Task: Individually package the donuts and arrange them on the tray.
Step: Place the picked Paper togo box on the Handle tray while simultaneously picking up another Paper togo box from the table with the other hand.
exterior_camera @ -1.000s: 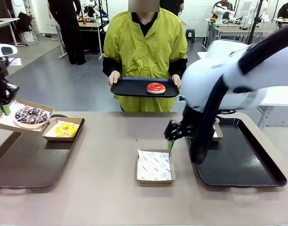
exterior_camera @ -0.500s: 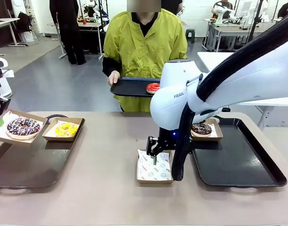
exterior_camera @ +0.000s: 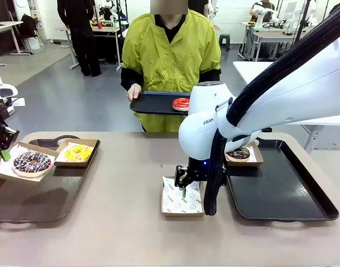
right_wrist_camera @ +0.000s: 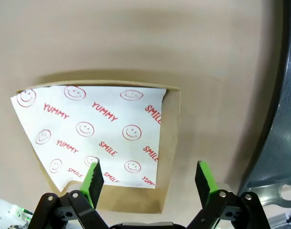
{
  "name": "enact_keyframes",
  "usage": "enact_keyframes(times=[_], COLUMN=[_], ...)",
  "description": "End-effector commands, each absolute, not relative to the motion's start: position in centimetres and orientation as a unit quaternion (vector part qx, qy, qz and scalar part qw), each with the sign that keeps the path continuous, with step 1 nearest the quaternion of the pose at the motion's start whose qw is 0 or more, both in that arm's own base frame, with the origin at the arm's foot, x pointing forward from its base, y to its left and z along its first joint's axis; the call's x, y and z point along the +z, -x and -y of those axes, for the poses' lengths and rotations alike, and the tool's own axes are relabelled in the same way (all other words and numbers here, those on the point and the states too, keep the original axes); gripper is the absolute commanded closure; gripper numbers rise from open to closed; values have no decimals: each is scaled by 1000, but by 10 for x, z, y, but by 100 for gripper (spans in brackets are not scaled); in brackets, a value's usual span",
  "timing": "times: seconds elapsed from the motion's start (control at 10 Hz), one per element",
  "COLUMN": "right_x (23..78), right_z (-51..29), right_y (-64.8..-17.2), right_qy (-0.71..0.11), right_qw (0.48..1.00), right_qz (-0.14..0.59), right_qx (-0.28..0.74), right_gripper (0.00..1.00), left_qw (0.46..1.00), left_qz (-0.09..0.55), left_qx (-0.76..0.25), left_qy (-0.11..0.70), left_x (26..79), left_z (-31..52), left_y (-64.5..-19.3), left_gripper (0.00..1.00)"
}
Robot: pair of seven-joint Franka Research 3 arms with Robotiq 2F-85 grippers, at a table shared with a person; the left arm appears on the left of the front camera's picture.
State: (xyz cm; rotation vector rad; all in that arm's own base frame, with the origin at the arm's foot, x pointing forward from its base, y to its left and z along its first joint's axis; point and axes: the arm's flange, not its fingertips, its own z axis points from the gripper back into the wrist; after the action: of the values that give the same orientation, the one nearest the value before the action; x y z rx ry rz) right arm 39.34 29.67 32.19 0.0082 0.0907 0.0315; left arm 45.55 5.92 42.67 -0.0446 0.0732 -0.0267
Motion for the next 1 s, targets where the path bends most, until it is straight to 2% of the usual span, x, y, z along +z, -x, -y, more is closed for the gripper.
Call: enact_keyframes(times=[0.0,0.5,0.9], right_x=[317,319,319], right_z=[-299,-285,-283], right_y=[-390,-375,-372], right_qy=[1,-16,-25], right_qw=[1000,1000,1000], right_qz=[-17,14,13], right_qx=[1,-11,-12], right_gripper=[0,0,0], left_qw=[999,999,1000], left_qz=[-32,-42,-12], left_qx=[-24,-23,-3], left_qy=[22,5,-15], left_x=[423,399,390], left_z=[-61,-57,-61], left_y=[-455,-449,-441], left_gripper=[99,99,99])
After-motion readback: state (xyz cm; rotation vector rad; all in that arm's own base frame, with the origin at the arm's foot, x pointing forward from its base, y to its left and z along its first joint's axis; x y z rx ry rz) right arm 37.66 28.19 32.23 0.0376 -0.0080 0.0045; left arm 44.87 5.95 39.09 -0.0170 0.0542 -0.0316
